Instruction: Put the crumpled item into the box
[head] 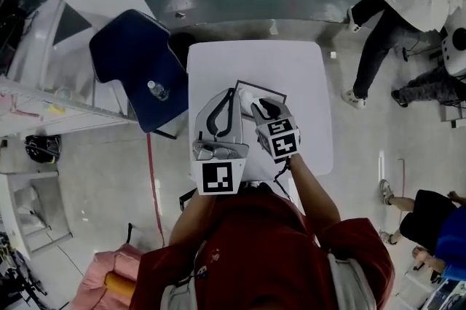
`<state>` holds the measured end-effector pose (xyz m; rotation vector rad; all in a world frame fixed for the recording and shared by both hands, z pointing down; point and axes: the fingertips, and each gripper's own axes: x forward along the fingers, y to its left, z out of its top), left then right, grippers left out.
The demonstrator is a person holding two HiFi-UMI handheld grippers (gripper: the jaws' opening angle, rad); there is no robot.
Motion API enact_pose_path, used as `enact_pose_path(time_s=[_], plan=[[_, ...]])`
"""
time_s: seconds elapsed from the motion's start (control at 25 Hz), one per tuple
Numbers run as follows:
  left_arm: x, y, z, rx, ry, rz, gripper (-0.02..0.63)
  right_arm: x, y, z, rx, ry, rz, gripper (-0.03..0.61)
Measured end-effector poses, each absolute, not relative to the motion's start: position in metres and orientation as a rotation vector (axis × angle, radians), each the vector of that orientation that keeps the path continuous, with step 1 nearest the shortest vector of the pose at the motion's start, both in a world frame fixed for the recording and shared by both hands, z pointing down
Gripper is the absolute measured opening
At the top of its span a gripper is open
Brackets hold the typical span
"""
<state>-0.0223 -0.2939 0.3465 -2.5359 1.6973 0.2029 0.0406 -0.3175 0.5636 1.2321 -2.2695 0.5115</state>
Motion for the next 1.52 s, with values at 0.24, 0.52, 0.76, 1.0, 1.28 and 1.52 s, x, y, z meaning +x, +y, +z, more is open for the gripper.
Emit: enact_pose_path(time_s=[0.24, 0.52, 0.76, 1.0, 1.28, 1.52], plan=[[-0.014, -0.288, 0.343, -2.525, 1.687, 0.203, 0.003, 0.053, -0.313, 0.513, 1.34, -2.379, 0.439, 0.084], [-0.007, -0.285, 0.337, -2.509, 1.687, 0.192, 0.003, 0.071, -0.308, 0.454, 1.477, -2.477, 0.325, 0.081], [-0.001, -0.282, 0.338, -2.506, 1.687, 0.187, 0.003, 0.086, -0.298, 0.413, 1.629, -2.546, 0.189, 0.083], [0.007, -0.274, 0.337, -2.515, 1.674, 0.187, 0.003, 0.1, -0.282, 0.382, 1.752, -2.585, 0.058, 0.083], [0.009, -0.269, 0.335, -2.515, 1.673, 0.197, 0.003, 0.104, -0.271, 0.36, 1.813, -2.584, -0.076, 0.081], [0.007, -0.263, 0.334, -2.516, 1.67, 0.204, 0.003, 0.102, -0.266, 0.359, 1.816, -2.586, -0.077, 0.072]])
